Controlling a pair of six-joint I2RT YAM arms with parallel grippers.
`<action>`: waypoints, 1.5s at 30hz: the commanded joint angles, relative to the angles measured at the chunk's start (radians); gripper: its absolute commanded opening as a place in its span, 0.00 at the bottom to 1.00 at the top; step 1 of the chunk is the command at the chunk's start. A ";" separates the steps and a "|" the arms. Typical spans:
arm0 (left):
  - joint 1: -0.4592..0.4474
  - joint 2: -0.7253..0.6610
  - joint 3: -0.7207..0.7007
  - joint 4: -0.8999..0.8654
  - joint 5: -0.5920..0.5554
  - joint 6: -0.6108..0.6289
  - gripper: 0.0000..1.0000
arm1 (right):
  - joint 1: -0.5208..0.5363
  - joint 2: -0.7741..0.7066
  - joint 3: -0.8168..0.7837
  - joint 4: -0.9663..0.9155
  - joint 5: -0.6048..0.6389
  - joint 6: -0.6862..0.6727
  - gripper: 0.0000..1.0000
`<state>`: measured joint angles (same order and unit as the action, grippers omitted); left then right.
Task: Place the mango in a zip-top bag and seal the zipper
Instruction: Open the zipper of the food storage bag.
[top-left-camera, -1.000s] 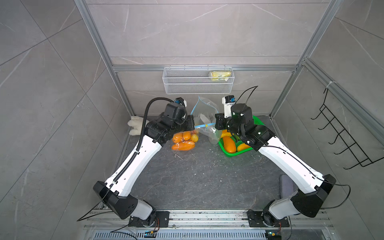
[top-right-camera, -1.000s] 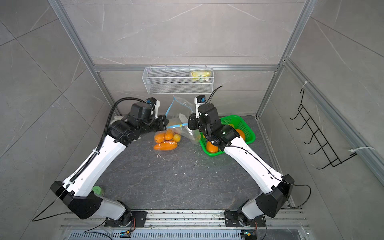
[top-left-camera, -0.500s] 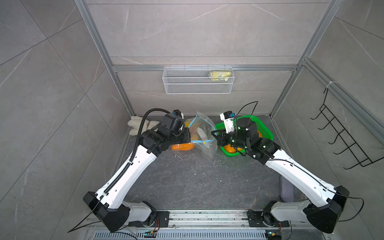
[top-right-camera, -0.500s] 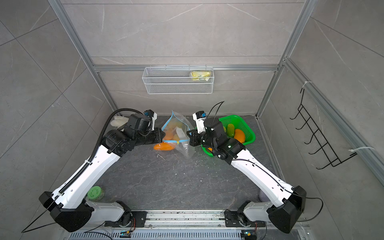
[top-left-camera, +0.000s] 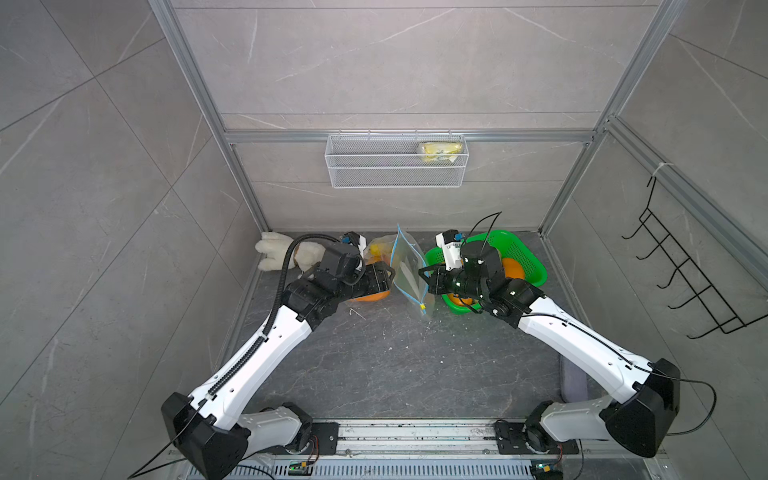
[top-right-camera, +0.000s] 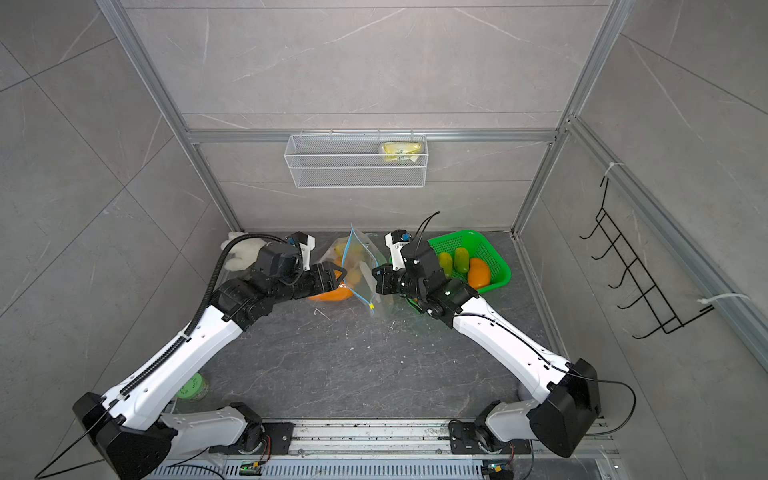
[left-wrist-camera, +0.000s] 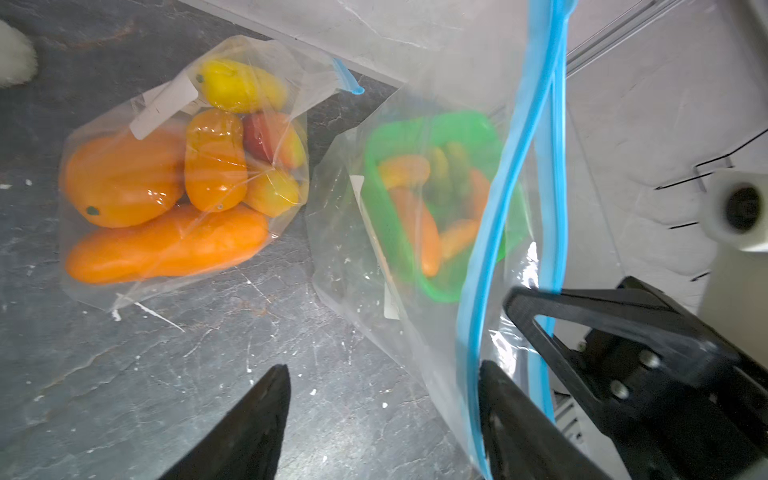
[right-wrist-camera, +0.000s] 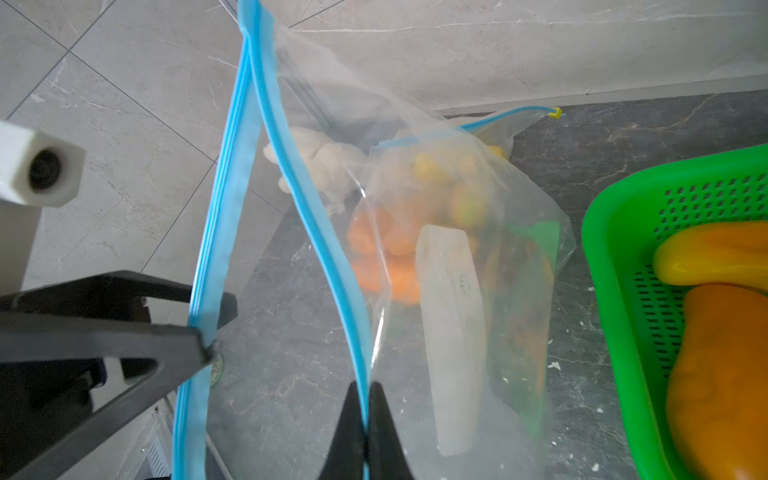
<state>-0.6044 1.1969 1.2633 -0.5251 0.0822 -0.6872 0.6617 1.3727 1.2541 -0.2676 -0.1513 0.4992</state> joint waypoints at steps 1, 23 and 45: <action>0.002 -0.104 -0.040 0.213 0.053 -0.039 0.76 | -0.002 0.014 -0.009 0.039 0.029 0.013 0.00; 0.000 0.033 -0.131 0.307 0.160 -0.103 0.36 | -0.003 0.005 -0.033 0.027 0.070 0.002 0.00; 0.001 0.068 -0.028 0.297 0.151 -0.129 0.00 | -0.002 0.017 -0.013 0.019 0.038 -0.008 0.12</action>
<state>-0.6044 1.2621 1.1534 -0.2371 0.2558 -0.8238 0.6617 1.3842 1.2274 -0.2344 -0.0959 0.5007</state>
